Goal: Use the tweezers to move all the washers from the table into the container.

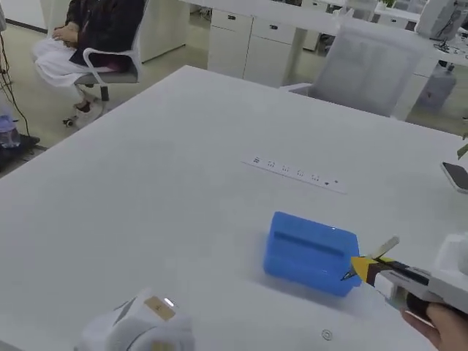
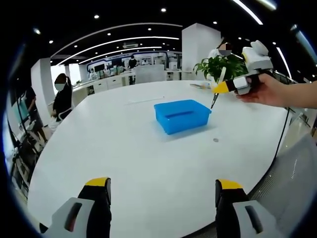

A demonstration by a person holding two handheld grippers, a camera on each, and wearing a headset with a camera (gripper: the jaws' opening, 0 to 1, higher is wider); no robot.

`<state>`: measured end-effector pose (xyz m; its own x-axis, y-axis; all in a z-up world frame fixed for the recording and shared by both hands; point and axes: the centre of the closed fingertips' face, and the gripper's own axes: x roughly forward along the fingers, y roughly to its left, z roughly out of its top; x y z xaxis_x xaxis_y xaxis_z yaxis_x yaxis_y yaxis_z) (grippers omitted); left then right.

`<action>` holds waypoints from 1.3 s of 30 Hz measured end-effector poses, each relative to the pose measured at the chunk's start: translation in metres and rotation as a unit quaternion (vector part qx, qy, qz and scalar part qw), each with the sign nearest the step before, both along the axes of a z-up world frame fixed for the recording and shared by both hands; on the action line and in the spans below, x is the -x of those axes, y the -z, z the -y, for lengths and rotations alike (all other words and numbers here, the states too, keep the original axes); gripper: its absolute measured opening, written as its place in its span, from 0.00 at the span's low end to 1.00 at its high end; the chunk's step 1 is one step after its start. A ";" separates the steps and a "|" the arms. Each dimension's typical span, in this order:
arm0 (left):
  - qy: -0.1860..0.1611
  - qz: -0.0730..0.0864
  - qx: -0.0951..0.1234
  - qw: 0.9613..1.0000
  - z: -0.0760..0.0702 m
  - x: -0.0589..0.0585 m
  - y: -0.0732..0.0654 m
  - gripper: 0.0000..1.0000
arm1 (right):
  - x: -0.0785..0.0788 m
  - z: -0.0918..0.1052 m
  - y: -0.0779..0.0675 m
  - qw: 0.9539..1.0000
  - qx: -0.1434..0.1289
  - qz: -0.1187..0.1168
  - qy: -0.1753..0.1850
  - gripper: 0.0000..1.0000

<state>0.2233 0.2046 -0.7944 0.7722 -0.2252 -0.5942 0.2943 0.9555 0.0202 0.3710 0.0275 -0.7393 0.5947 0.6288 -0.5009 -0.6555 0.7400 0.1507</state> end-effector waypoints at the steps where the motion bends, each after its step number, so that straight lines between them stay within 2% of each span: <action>1: 0.000 0.000 0.000 1.000 0.000 0.000 0.000 0.89 | 0.003 0.000 0.003 1.000 0.002 0.000 -0.001 0.04; 5: 0.002 0.001 -0.001 1.000 0.001 0.000 0.000 0.88 | 0.011 -0.003 0.013 1.000 0.002 -0.010 -0.001 0.04; 7: 0.005 0.000 -0.003 1.000 0.001 0.000 0.001 0.89 | 0.016 -0.003 0.023 1.000 0.018 -0.018 -0.001 0.04; 12: 0.009 -0.005 -0.006 1.000 0.002 0.001 0.003 0.88 | 0.020 -0.003 0.037 0.999 0.017 -0.032 0.003 0.04; 21: 0.014 -0.008 -0.009 1.000 0.003 0.002 0.003 0.88 | 0.028 0.004 0.071 0.997 0.046 -0.063 0.009 0.04; 23: 0.014 -0.008 -0.010 1.000 0.003 0.002 0.003 0.88 | 0.031 0.003 0.075 0.997 0.050 -0.066 0.009 0.04; 25: 0.013 -0.001 -0.015 1.000 0.001 0.001 0.001 0.88 | 0.029 0.005 0.078 0.996 0.049 -0.071 0.013 0.04; 28: 0.014 -0.006 -0.017 1.000 0.001 0.001 0.003 0.88 | 0.026 0.008 0.083 0.996 0.047 -0.074 0.020 0.04; 33: 0.011 -0.006 -0.016 1.000 0.001 0.001 0.003 0.88 | 0.026 0.008 0.080 0.996 0.042 -0.070 0.024 0.04; 39: 0.011 -0.007 -0.015 1.000 0.001 0.001 0.003 0.88 | 0.034 0.007 0.079 0.997 0.039 -0.067 0.026 0.04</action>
<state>0.2221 0.2036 -0.7977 0.7585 -0.2242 -0.6118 0.3163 0.9476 0.0449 0.3372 0.0206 -0.8180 0.5499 0.5557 -0.6236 -0.5943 0.7849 0.1753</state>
